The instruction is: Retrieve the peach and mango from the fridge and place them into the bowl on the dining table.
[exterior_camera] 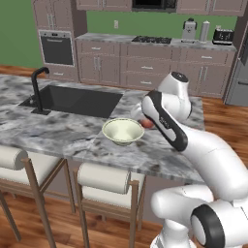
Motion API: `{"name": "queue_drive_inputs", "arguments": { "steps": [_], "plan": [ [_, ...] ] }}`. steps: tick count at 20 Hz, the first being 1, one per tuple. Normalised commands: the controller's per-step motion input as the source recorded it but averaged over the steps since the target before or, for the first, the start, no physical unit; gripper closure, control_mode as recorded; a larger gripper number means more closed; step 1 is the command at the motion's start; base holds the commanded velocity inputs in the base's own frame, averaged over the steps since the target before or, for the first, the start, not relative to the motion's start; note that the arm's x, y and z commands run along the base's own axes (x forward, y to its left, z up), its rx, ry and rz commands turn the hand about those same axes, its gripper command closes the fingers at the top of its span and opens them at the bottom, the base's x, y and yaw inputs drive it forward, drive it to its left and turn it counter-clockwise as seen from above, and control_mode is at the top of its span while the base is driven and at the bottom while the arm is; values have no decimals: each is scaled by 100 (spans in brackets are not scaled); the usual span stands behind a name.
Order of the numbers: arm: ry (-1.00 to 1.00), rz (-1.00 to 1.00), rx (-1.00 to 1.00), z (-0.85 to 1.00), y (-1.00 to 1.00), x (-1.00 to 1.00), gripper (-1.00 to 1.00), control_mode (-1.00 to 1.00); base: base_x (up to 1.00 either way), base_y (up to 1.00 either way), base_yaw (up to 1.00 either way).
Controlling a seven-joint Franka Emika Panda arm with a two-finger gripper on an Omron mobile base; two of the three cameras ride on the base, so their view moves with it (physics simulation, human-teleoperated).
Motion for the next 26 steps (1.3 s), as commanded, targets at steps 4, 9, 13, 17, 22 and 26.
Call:
{"name": "queue_drive_inputs", "arguments": {
  "steps": [4,9,13,17,22,26],
  "plan": [
    [0,0,0,-44,9,34,100,-100,0,0,0],
    [0,0,0,-36,12,43,100,-100,0,0,0],
    [0,0,0,-16,13,38,100,-100,0,0,0],
    [0,0,0,-9,13,29,100,-100,0,0,0],
    [0,0,0,-14,4,19,100,-100,0,0,0],
    [0,0,0,-22,0,28,100,-100,0,0,0]
  ]
}}
